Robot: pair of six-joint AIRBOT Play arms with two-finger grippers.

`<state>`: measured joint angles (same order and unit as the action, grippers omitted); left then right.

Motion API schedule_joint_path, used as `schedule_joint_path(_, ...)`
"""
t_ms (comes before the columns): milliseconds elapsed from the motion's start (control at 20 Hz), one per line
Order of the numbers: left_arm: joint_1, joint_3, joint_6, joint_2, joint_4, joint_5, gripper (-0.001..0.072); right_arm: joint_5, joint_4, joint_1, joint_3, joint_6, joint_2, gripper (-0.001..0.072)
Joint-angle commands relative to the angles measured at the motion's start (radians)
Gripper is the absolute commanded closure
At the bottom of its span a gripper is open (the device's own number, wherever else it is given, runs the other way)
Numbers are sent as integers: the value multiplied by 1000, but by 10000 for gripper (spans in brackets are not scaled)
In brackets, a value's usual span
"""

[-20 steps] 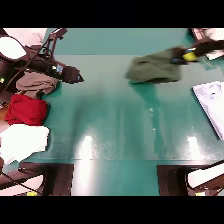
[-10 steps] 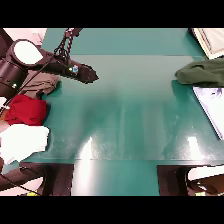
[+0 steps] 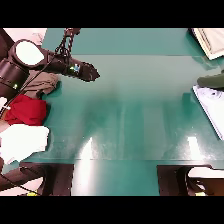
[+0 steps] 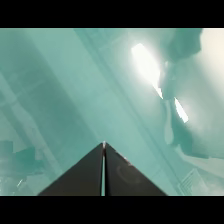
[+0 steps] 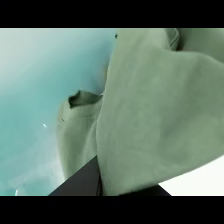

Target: Fold the shirts.

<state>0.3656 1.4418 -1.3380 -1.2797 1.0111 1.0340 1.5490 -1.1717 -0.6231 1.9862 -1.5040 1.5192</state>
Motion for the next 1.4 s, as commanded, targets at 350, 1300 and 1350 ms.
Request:
schedule_joint_path(350,0,1,3,0,3,5,683,95,-201,-207,-373,-34,-207,82)
schedule_joint_path(1300,0,1,2,0,0,-33,682,-84,175,248,-511,-1,-342,694)
schedule_joint_path(1350,0,1,2,0,0,-33,682,-87,175,282,-511,6,-343,694)
